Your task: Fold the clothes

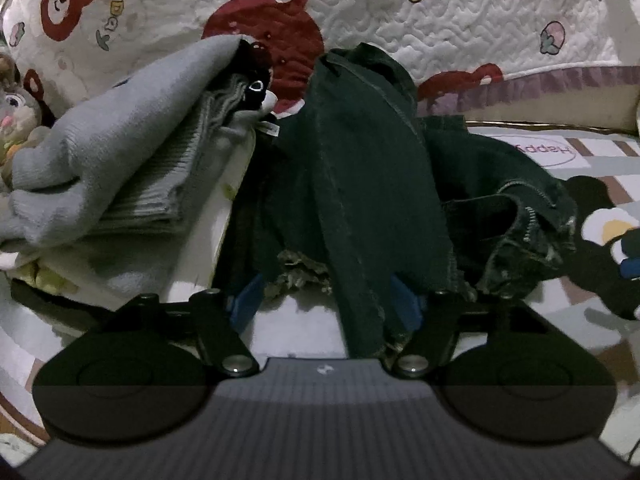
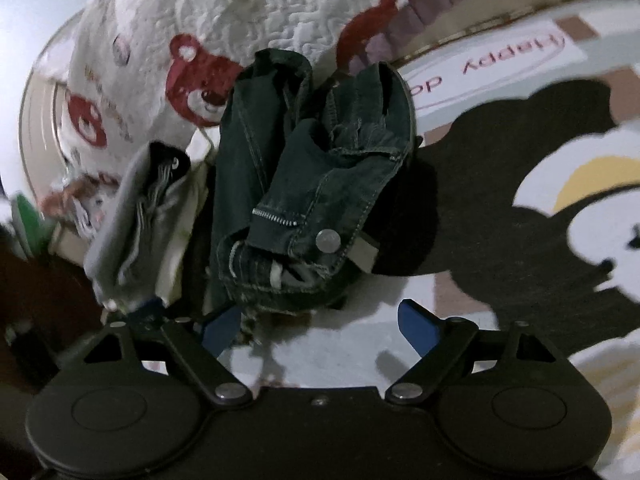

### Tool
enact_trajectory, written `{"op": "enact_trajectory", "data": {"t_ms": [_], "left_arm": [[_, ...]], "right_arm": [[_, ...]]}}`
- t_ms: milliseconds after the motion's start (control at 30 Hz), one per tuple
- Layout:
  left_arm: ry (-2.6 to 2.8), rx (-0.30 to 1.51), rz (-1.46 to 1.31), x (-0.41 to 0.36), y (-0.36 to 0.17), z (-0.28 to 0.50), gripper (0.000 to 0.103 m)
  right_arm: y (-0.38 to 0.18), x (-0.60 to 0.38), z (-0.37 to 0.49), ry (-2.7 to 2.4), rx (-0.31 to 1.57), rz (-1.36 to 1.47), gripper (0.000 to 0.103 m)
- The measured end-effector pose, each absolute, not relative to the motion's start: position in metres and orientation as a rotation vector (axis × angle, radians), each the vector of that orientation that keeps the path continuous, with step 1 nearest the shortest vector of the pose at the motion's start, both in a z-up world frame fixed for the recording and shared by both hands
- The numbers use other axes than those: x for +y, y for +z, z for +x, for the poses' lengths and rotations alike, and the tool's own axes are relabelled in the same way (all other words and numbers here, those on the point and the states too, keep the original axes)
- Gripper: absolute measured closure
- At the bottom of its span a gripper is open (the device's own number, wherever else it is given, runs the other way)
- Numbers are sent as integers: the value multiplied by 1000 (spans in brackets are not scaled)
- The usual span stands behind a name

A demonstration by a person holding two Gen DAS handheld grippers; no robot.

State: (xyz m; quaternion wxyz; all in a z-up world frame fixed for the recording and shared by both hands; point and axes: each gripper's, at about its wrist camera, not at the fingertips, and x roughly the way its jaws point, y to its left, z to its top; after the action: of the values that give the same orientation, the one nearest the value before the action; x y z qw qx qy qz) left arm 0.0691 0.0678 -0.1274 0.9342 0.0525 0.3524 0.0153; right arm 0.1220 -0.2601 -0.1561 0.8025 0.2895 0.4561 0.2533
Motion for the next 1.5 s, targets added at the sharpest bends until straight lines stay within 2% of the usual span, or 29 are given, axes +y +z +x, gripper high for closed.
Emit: {"op": "enact_trajectory", "data": {"t_ms": [100,267,367,467,633,733,867,933,967,1000,1033,1067,1100,1133,1167,1300,1433,1500], "left_arm": [[-17,688,71,71,-132,72,35],[-87,603,143,60,-130,82,25],[-76,650,116,62,-138,104,18],[-61,704,83,66,-147,126,17],[-33,792,35,68,-165,158,15],[-44,796,30,67,-174,161,8],[-67,789,14,68,-180,162,7],[-99,783,16,68,-180,160,16],[-116,779,17,68,-179,159,21],[-139,778,25,67,-178,159,39],[-162,777,39,64,-177,158,57],[-176,774,58,61,-176,156,65],[-188,769,78,58,-175,155,78],[-185,758,104,55,-173,154,82],[-177,745,133,51,-172,152,86],[-143,700,178,47,-168,147,98],[-126,689,171,54,-166,146,99],[-116,687,179,56,-165,145,99]], "right_arm": [[-168,-258,130,531,970,700,13],[-181,-260,185,443,962,822,13],[-179,-254,207,440,982,826,13],[-183,-246,210,454,982,809,13],[-212,-243,215,472,1039,965,5],[-222,-238,214,471,1054,1009,3],[-230,-227,213,491,1061,1050,2],[-232,-222,213,516,1048,1060,2],[-231,-220,213,533,1031,1058,7],[-228,-218,212,558,1007,1040,19],[-225,-216,211,588,978,1012,25],[-219,-213,210,610,948,968,46],[-211,-211,208,627,919,907,59],[-206,-212,207,627,897,859,63],[-202,-214,205,617,879,822,73],[-185,-222,196,577,806,672,81],[-168,-230,188,535,732,524,86],[-160,-234,184,514,694,450,92]]}}
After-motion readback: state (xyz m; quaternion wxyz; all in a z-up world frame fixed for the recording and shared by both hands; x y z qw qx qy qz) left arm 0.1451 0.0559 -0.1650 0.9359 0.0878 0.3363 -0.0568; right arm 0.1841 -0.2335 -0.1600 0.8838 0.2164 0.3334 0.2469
